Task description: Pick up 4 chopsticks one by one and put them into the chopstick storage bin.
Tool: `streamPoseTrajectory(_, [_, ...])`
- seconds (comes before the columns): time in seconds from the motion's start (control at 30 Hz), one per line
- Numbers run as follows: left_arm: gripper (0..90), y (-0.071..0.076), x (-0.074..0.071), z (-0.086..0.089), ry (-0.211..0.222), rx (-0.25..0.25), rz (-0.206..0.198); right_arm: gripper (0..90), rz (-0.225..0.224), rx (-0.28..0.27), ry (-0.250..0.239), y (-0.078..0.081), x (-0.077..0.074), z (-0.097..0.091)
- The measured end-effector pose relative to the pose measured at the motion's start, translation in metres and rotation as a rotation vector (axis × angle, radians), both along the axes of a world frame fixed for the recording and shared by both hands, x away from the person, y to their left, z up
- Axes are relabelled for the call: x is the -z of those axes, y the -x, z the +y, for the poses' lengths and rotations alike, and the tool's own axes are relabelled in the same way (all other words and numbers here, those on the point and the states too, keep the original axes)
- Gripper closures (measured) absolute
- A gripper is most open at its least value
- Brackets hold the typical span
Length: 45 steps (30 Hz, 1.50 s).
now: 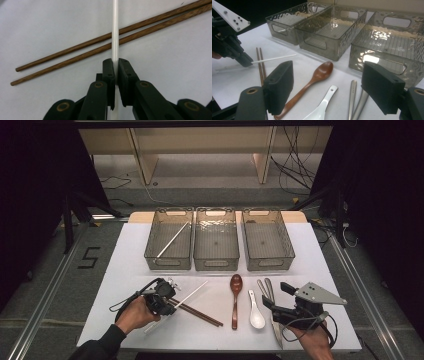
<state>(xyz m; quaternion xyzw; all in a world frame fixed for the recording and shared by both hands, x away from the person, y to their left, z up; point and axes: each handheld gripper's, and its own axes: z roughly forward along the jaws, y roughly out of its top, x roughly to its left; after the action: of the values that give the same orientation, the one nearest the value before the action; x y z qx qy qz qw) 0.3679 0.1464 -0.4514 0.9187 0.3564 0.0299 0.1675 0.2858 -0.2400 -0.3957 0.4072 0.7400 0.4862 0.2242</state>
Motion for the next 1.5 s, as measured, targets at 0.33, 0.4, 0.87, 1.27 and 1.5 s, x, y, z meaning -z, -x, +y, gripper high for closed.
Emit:
streamPoseTrajectory(0.33, [83.7,-0.001,-0.02,0.01,0.092,-0.018,-0.046,26.7,-0.001,0.003,-0.004,0.0,0.0,-0.001])
streamPoseTrajectory(0.4, [83.7,-0.001,-0.022,0.011,0.107,-0.023,-0.058,26.7,-0.001,0.003,-0.004,0.0,0.0,-0.001])
streamPoseTrajectory(0.87, [83.7,-0.009,-0.038,0.024,0.194,-0.058,-0.097,26.7,0.002,0.004,-0.004,0.0,0.0,-0.001])
streamPoseTrajectory(1.27, [83.6,-0.041,-0.071,0.035,0.286,-0.123,-0.197,26.7,0.005,0.007,-0.006,-0.001,0.001,-0.001])
streamPoseTrajectory(1.5, [83.7,-0.069,-0.086,0.032,0.313,-0.154,-0.243,26.7,0.003,0.004,-0.007,0.0,0.001,-0.001])
